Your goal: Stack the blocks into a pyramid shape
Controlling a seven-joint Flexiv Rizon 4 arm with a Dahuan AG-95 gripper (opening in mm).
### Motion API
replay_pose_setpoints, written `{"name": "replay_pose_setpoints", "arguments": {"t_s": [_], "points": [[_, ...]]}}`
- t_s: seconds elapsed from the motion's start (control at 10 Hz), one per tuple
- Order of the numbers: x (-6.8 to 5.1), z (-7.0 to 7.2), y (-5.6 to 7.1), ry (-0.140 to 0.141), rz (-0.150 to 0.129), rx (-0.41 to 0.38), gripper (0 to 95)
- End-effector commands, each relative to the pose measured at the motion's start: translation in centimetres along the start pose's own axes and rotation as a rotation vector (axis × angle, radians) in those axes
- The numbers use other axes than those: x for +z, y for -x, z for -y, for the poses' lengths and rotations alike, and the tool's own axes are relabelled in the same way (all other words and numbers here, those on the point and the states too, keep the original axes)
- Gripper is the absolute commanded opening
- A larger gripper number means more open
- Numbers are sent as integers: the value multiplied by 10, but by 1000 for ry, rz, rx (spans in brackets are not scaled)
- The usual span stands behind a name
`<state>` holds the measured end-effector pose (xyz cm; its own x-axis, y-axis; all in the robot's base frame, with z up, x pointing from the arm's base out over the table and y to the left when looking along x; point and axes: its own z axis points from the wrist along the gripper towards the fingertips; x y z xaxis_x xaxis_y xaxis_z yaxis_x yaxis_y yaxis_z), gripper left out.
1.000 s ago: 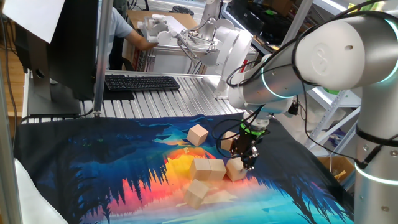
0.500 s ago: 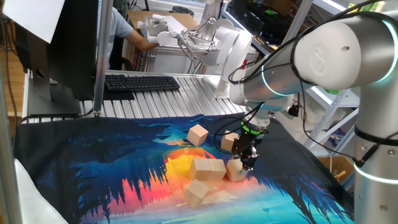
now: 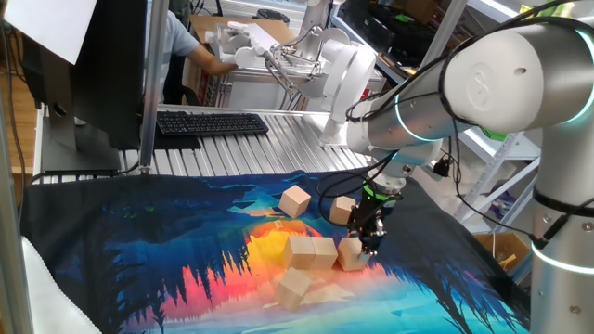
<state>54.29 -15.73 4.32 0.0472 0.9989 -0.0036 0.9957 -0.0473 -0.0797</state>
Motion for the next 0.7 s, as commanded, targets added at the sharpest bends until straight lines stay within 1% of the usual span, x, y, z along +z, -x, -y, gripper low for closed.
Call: {"name": "replay_pose_setpoints", "arguments": {"t_s": [0.1,0.5,0.7], "points": [[0,1,-2,3,-8,5,0],[0,4,-7,9,-19,31,0],[1,4,-9,19,-22,48,0]]}}
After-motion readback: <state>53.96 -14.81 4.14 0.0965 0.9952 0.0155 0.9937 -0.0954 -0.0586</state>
